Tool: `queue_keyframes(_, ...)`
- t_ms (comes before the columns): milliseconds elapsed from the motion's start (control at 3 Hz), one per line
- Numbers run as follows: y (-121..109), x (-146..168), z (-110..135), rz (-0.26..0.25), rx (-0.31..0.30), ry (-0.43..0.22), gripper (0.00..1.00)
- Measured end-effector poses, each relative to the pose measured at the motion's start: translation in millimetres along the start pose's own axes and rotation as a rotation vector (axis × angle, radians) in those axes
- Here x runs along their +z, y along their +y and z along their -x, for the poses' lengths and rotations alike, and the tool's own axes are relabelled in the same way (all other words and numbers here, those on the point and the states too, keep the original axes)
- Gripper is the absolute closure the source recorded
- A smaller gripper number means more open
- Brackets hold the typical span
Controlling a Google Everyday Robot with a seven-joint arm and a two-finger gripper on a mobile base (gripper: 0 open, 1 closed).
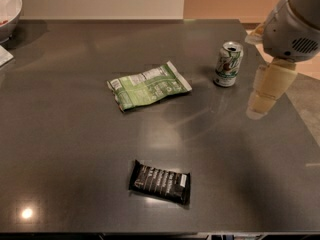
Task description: Move green jalapeno chip bag near rxbar chocolate
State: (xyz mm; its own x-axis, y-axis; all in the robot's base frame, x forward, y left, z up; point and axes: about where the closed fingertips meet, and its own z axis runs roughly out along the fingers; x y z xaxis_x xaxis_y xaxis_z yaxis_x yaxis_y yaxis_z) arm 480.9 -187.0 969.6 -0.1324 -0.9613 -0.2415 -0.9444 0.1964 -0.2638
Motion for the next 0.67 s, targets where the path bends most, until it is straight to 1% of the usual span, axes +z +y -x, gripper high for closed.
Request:
queue_keyframes(333,-29,29,31,0.0,-0.072,-0.046,0.0)
queue_keyframes(667,-53,53,57,0.006,-0.133,-0.081,0.0)
